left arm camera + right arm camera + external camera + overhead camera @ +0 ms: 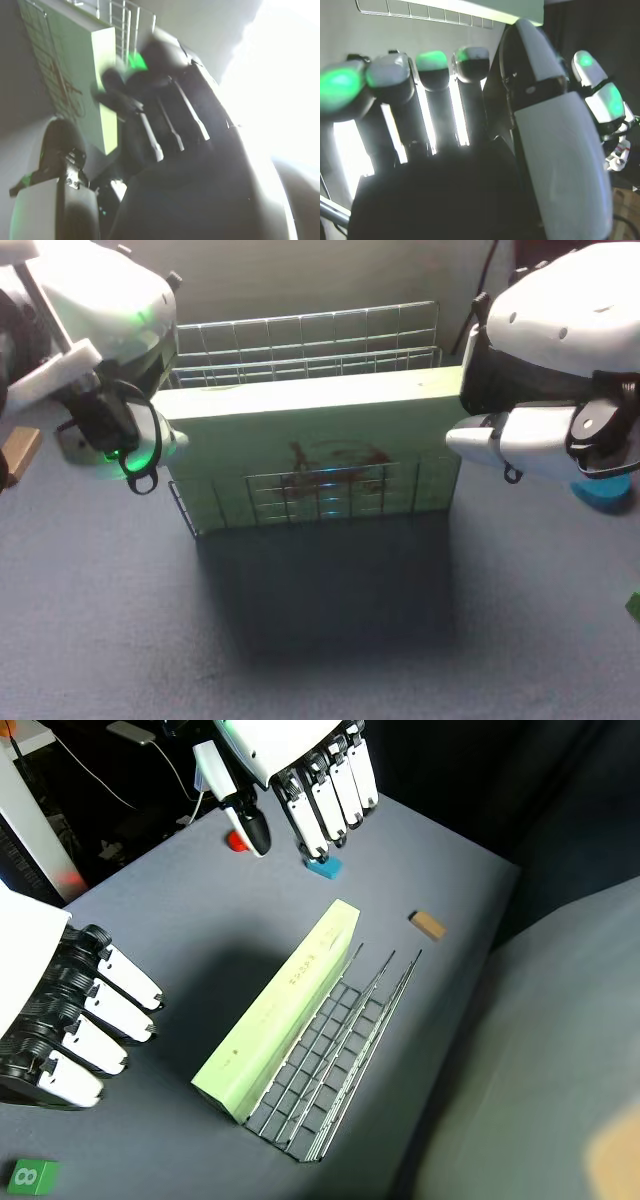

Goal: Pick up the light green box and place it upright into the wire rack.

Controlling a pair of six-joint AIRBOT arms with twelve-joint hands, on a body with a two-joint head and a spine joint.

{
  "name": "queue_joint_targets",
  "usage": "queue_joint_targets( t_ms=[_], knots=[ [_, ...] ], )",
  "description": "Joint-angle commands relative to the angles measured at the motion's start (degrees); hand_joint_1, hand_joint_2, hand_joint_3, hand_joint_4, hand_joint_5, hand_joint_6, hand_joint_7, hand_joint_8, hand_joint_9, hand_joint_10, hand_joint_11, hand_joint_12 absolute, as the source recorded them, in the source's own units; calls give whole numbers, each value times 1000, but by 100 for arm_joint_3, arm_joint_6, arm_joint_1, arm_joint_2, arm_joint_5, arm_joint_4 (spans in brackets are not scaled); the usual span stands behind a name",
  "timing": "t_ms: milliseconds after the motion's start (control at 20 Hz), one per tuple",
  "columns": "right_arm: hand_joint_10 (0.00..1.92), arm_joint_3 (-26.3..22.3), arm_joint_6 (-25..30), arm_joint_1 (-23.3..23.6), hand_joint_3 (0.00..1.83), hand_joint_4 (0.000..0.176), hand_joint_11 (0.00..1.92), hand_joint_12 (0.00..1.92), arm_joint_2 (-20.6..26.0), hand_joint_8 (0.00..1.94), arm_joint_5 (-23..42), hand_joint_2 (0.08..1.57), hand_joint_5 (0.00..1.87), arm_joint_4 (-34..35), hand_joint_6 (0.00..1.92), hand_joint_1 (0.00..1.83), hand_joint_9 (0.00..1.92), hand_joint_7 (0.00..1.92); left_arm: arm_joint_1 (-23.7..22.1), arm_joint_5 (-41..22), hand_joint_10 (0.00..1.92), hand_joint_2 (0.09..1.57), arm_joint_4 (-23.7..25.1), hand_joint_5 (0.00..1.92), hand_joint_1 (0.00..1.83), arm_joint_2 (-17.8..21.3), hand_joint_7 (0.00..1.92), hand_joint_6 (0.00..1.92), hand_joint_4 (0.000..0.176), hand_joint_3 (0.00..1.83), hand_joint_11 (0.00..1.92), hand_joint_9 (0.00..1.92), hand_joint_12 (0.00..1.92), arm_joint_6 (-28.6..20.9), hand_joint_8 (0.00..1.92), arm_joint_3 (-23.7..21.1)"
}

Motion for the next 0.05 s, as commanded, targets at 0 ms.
queue_joint_targets(
  t_ms=[0],
  knots=[
    [1921, -11, -9, 53, 24, 0, 1595, 1921, -1, 1941, 156, 1405, 1210, -256, 1921, 542, 1434, 1325, -76, -60, 1921, 1273, 537, 1035, 577, -10, 1134, 1920, 0, 3, 1236, 1145, 1921, 21, 1920, 10]
  ],
)
